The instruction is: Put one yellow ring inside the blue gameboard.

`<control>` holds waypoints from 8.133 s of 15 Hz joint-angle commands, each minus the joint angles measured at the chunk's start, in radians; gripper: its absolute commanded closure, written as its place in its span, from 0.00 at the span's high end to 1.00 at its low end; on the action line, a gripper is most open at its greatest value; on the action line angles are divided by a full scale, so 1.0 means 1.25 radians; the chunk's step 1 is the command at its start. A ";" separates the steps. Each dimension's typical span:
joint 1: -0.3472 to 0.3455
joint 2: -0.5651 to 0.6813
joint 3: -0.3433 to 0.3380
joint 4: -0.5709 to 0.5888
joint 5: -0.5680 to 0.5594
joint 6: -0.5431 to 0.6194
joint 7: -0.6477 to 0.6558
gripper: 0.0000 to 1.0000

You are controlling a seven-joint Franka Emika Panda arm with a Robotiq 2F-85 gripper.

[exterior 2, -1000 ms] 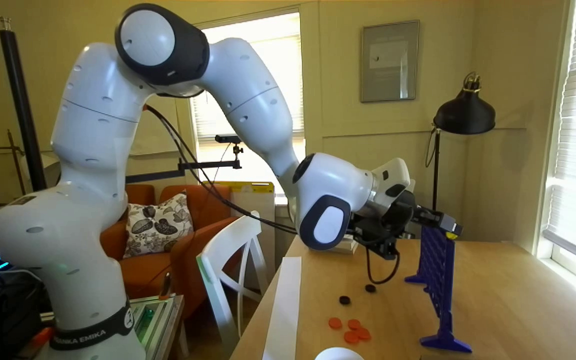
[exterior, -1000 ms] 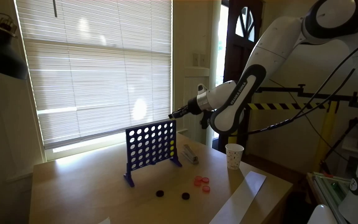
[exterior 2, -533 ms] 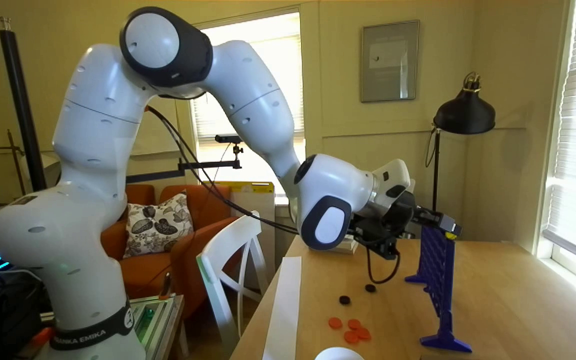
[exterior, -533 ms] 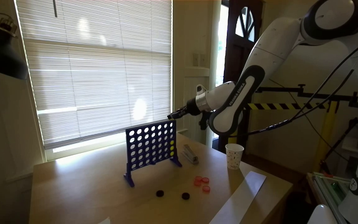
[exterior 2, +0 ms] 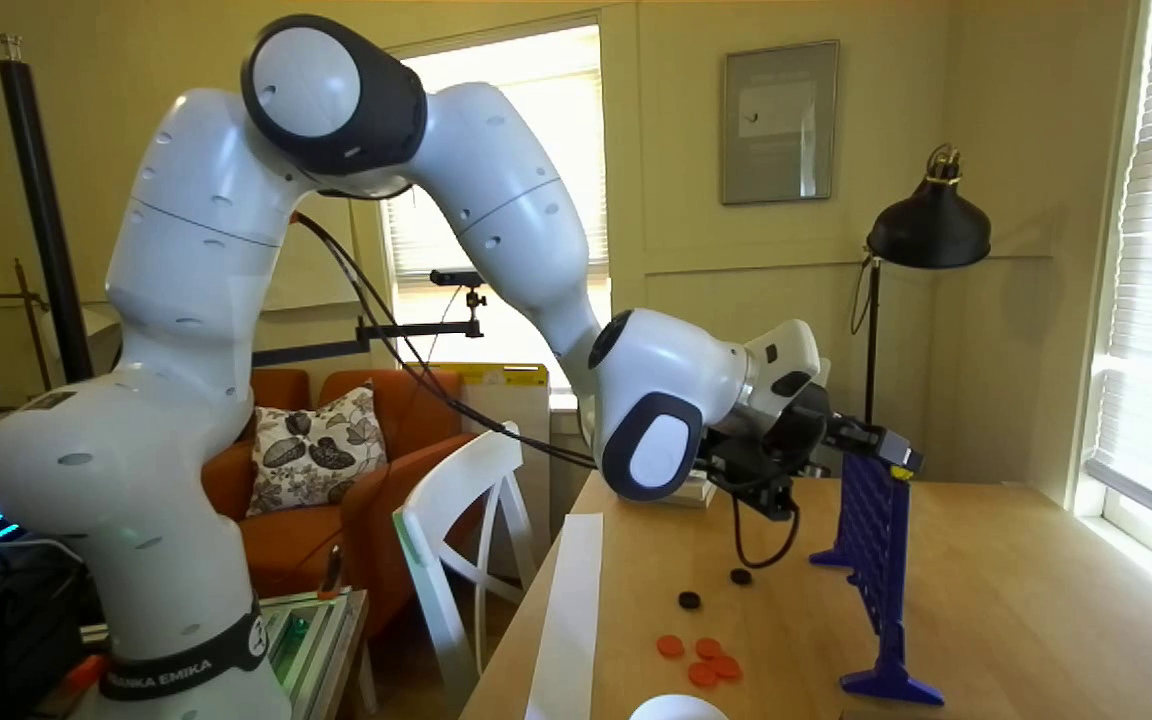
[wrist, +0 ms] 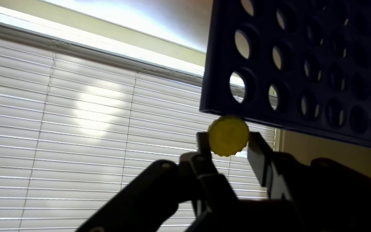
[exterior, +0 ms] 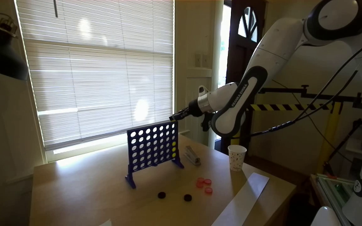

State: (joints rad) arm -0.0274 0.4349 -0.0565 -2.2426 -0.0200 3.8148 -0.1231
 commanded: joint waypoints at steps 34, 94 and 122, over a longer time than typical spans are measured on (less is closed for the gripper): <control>0.040 0.016 -0.023 0.002 0.069 0.029 -0.023 0.10; 0.132 -0.093 -0.047 -0.075 0.190 -0.096 -0.068 1.00; 0.304 -0.172 -0.290 0.019 0.226 -0.424 -0.111 0.00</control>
State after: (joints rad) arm 0.3226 0.2050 -0.3854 -2.2470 0.2528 3.3142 -0.2624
